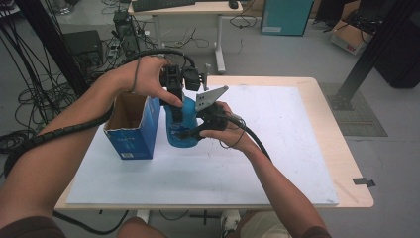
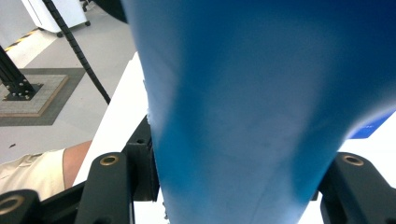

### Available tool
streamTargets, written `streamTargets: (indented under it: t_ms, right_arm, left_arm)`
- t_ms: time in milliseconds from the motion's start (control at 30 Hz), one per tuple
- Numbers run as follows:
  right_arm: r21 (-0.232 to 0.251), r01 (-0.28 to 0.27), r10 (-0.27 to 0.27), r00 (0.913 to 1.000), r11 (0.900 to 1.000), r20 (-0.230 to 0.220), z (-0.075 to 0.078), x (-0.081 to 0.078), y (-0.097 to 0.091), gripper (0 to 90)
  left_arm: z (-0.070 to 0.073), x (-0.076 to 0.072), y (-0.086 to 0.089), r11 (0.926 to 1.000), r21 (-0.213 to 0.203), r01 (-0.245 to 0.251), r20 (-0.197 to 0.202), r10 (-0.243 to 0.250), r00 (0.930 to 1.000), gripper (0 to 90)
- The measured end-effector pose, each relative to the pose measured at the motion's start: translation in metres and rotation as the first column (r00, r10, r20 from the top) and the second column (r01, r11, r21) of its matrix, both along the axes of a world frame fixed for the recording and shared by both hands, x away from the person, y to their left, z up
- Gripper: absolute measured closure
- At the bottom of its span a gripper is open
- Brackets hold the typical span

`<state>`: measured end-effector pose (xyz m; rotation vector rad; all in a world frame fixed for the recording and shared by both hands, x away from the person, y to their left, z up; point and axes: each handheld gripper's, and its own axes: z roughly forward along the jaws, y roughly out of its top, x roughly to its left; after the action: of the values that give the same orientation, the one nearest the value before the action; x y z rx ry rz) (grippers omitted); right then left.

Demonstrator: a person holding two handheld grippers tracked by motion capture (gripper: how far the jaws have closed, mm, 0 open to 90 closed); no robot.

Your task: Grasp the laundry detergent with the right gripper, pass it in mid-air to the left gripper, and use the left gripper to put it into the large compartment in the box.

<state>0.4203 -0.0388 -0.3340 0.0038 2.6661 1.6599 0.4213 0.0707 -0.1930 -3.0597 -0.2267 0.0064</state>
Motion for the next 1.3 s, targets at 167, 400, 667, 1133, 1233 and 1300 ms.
streamTargets:
  t_ms: [167, 400, 667, 1133, 1233, 1300]
  right_arm:
    - [0.009, 0.0, 0.0, 1.0, 1.0, -0.003, 0.0002, 0.0006, -0.0004, 41.3]
    - [0.01, 0.002, -0.002, 1.0, 1.0, -0.001, 0.0006, 0.0016, -0.002, 40.9]
    - [0.008, 0.002, -0.002, 1.0, 1.0, -0.007, 0.0008, 0.0013, -0.0027, 40.6]
    - [0.019, 0.006, -0.006, 1.0, 0.9998, -0.002, 0.0009, 0.0038, -0.0044, 40.0]
    - [0.017, 0.005, -0.005, 0.9999, 0.9998, -0.011, 0.001, 0.0045, -0.0058, 39.7]
    - [0.02, 0.019, -0.018, 0.9994, 0.9996, -0.029, 0.0013, 0.0032, -0.0056, 38.9]
  left_arm:
    - [0.0013, 0.0004, -0.0011, 1.0, 0.001, 0.004, 0.003, -0.004, 1.0, 37.1]
    - [0.0015, 0.0006, -0.0025, 1.0, 0.004, 0.002, 0.003, -0.002, 1.0, 37.1]
    - [0.0018, 0.0012, -0.0032, 1.0, 0.005, -0.001, 0.0, 0.001, 1.0, 37.1]
    - [0.0026, 0.0013, -0.0038, 1.0, -0.003, -0.001, 0.006, 0.001, 1.0, 37.2]
    - [0.0019, 0.0015, -0.0033, 0.9998, -0.018, -0.006, 0.004, 0.006, 1.0, 37.2]
    - [0.0012, 0.0015, -0.0032, 0.9999, -0.01, -0.006, 0.007, 0.007, 1.0, 37.2]
